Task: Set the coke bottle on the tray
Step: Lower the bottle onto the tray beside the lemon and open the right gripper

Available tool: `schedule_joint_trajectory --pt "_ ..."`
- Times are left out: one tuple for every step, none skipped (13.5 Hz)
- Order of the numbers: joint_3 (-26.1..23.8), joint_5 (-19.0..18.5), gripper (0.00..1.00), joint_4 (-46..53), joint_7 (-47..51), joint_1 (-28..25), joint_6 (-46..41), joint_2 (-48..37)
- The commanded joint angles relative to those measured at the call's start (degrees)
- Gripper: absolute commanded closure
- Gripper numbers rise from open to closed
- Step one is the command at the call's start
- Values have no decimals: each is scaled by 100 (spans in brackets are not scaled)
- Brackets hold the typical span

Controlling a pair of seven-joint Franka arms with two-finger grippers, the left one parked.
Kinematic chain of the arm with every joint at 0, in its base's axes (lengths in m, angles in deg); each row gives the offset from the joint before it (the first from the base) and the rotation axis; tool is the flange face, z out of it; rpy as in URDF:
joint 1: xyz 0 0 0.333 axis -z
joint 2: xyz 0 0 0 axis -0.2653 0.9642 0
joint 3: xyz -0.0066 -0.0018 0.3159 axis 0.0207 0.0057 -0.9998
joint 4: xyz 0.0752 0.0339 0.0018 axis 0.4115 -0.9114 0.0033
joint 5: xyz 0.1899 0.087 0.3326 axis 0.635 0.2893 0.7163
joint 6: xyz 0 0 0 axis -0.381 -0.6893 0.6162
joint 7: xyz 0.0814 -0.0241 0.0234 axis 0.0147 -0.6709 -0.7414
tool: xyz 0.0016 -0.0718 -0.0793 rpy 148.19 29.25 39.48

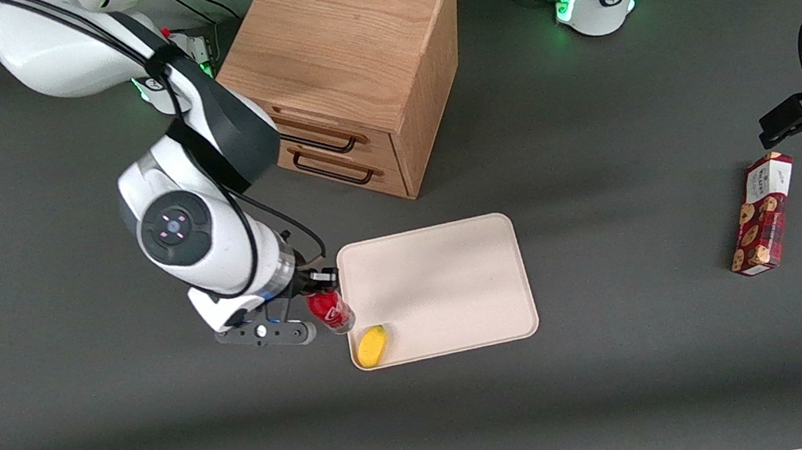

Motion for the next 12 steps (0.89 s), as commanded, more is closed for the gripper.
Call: schedule_joint_trajectory --pt "-22 -85 100 328 464 -278 -52 380" --pt "-22 -85 100 336 474 -339 -52 460" --pt "-22 -94 100 319 465 -366 -60 496" --pt "-14 -94 100 310 430 -366 -121 496" --pt "-13 -94 100 302 413 -366 -131 505" --pt "-13 -94 100 293 395 -366 -131 574" --pt "-13 -94 100 293 386 -366 -131 627" --pt "-13 -86 100 293 308 -366 -140 645" --pt "-13 -85 100 284 237 -366 -140 645" --pt "-13 -85 100 266 228 -366 -140 654" --pt "-13 -94 100 266 219 -366 -140 715" --pt "-13 -94 100 266 219 -366 -140 742"
